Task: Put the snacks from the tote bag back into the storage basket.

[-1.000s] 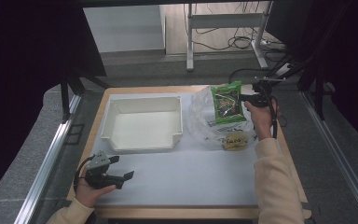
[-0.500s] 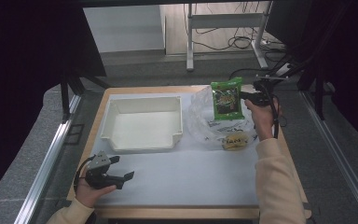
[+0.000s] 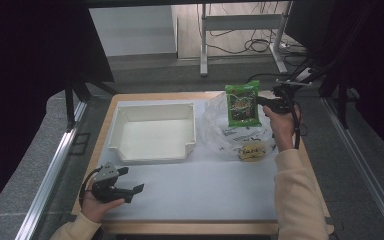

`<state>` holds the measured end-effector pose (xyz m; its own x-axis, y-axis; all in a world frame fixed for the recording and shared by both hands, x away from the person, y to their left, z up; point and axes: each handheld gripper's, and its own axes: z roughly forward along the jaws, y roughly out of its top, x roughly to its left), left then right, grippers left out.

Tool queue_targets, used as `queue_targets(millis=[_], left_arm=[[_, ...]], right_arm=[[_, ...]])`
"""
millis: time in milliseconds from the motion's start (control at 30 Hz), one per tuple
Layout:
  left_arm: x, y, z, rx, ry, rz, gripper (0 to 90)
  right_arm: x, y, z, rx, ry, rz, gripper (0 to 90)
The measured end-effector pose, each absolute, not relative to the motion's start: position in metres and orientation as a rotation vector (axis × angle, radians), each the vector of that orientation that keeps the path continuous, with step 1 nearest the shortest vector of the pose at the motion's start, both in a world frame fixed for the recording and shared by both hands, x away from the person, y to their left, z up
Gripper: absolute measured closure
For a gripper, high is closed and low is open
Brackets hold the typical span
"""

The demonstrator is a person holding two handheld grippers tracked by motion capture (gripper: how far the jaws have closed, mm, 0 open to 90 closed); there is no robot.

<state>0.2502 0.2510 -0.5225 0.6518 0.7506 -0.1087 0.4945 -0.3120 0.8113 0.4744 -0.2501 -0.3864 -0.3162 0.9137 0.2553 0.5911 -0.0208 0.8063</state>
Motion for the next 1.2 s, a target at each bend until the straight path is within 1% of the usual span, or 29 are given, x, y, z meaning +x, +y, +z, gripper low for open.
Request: queue_targets(millis=[567, 1200], left_arm=[[0.25, 0.25, -0.523, 1.986, 0.97, 0.365, 11.5], [0.25, 0.249, -0.523, 1.988, 0.969, 0.365, 11.5]], right_arm=[[0.465, -0.246, -0.377, 1.515, 1.909, 1.351, 89.7], [0.458, -0.229, -0.37, 1.456, 1.922, 1.46, 89.7]])
